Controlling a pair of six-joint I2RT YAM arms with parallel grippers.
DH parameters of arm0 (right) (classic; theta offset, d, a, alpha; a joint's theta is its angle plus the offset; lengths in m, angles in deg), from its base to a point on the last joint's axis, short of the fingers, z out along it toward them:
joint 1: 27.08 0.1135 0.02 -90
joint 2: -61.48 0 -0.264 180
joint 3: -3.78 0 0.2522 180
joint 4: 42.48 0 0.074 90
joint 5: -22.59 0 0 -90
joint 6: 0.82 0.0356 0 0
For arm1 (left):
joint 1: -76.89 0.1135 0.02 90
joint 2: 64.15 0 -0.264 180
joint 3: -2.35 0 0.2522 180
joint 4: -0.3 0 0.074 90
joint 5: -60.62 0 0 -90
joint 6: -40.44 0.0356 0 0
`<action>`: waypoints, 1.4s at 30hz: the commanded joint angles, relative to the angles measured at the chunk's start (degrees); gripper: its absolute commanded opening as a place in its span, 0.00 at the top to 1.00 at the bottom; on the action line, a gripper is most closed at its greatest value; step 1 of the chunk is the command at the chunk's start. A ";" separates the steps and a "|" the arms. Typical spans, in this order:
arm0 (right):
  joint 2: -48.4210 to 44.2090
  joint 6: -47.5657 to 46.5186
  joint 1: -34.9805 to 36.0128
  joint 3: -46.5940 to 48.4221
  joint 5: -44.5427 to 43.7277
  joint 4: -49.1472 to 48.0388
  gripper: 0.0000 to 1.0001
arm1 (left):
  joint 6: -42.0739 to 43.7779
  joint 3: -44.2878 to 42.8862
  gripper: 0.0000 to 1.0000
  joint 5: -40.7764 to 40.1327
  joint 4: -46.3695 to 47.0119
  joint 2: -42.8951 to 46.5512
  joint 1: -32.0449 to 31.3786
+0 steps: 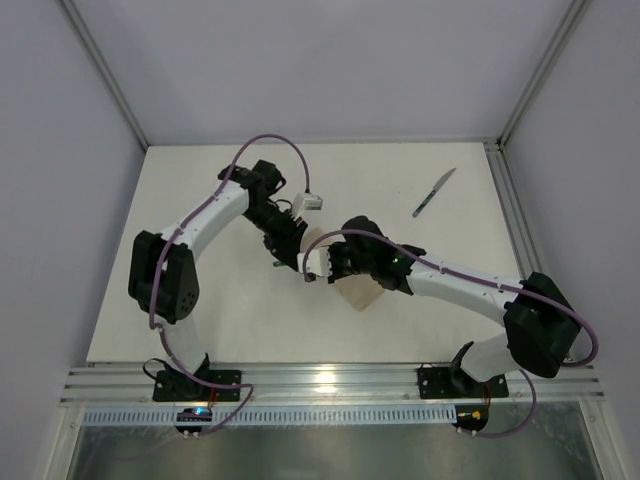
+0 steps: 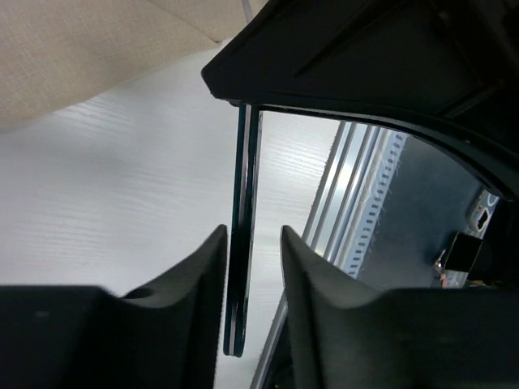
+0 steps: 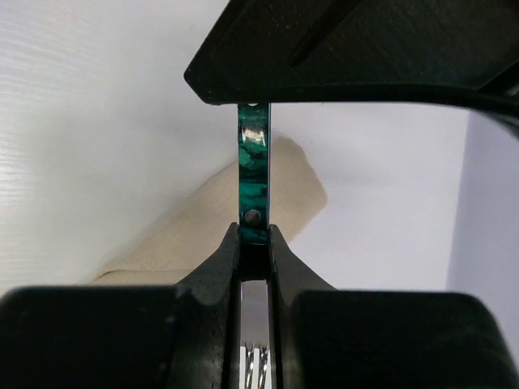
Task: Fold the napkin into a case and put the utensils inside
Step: Pass from the left arm to the right, then insert the fork into the folded napkin.
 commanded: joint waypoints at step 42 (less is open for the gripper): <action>1.43 50.75 -13.99 -0.55 -11.62 26.51 0.96 | -22.11 -2.15 0.72 -24.49 34.68 -14.91 -4.69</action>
